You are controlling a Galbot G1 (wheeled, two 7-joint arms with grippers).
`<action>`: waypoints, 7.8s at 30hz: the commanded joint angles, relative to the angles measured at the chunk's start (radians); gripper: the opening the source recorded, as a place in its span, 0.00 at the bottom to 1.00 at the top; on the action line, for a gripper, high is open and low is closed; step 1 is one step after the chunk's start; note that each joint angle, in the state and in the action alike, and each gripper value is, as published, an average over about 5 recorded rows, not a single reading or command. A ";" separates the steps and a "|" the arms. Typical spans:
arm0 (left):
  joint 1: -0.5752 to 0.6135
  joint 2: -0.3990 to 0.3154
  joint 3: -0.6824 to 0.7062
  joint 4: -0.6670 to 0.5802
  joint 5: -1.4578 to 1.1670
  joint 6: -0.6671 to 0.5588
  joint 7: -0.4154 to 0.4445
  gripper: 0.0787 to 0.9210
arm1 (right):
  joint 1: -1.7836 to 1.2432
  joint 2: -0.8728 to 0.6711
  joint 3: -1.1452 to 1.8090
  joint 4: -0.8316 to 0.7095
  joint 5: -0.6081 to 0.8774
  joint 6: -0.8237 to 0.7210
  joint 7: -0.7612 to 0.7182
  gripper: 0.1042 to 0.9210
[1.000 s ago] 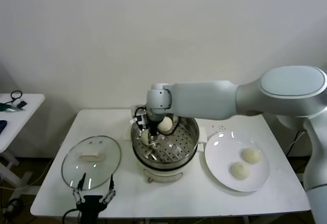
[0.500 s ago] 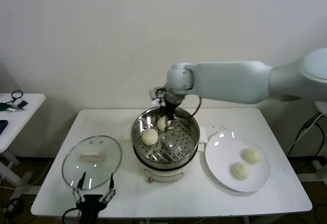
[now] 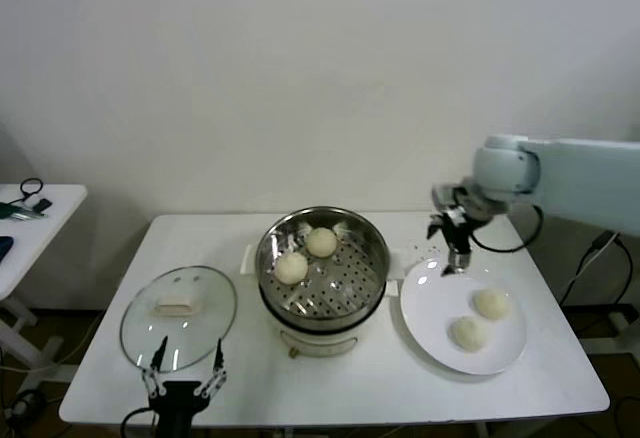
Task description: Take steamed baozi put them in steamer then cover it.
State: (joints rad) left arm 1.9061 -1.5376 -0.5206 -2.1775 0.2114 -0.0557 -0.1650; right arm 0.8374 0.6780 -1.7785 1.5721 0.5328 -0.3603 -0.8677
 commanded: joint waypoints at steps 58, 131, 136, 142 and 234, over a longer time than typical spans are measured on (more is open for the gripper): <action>0.014 -0.018 0.028 0.010 0.046 -0.009 -0.013 0.88 | 0.327 0.129 0.035 -0.123 -0.221 0.526 -0.174 0.72; 0.013 -0.023 0.014 0.006 0.045 -0.027 -0.034 0.88 | 0.104 -0.064 -0.051 -0.320 -0.004 0.353 -0.233 0.88; 0.008 -0.024 0.013 0.010 0.043 -0.022 -0.031 0.88 | -0.136 -0.205 0.108 -0.266 -0.152 0.243 -0.170 0.88; 0.004 -0.025 0.011 0.016 0.043 -0.016 -0.028 0.88 | -0.488 -0.235 0.408 -0.320 -0.323 0.210 -0.124 0.88; 0.015 -0.024 0.000 0.005 0.040 -0.015 -0.037 0.88 | -0.211 0.440 0.165 -0.191 0.040 -0.027 0.098 0.72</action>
State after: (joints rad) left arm 1.9226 -1.5629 -0.5206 -2.1742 0.2532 -0.0721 -0.2030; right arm 0.7194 1.0822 -1.6296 1.4366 0.6058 -0.3746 -0.7925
